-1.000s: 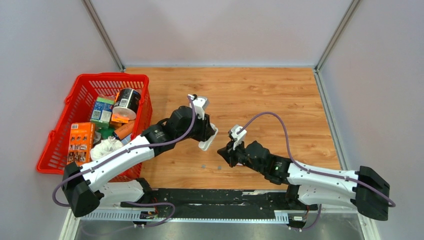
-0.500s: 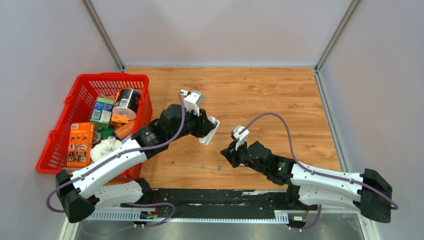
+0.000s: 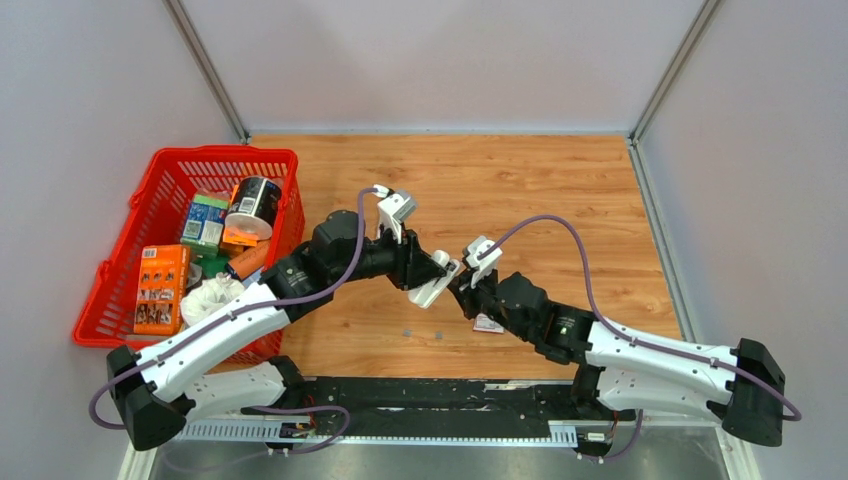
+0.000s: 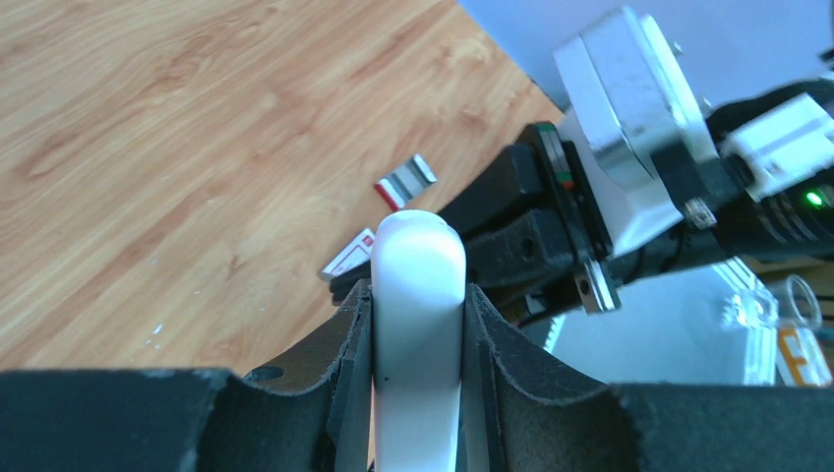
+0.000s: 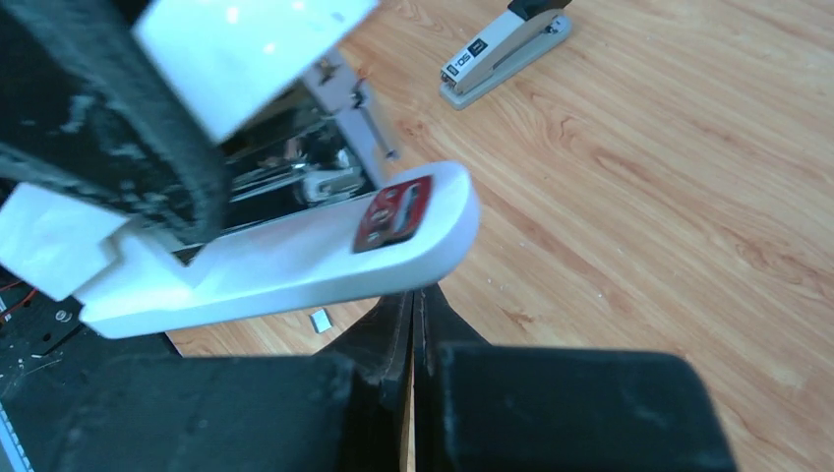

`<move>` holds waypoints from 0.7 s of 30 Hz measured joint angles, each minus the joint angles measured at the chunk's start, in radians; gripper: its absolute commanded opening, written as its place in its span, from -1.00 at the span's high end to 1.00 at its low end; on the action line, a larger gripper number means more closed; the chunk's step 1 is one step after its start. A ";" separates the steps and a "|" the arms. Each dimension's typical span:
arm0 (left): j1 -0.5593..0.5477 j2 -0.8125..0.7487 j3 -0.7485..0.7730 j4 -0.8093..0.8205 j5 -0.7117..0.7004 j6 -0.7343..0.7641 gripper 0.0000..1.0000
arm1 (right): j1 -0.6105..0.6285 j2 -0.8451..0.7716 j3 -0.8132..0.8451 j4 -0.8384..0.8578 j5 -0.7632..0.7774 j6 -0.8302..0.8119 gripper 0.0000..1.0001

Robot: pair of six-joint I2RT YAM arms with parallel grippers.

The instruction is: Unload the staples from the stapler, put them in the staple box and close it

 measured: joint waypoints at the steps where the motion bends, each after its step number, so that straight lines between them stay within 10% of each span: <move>1: 0.000 -0.008 -0.002 0.005 0.021 -0.001 1.00 | 0.000 -0.008 0.000 -0.001 0.003 -0.006 1.00; 21: 0.014 0.045 0.003 0.161 0.256 -0.038 1.00 | -0.011 -0.068 0.128 -0.127 -0.070 -0.178 1.00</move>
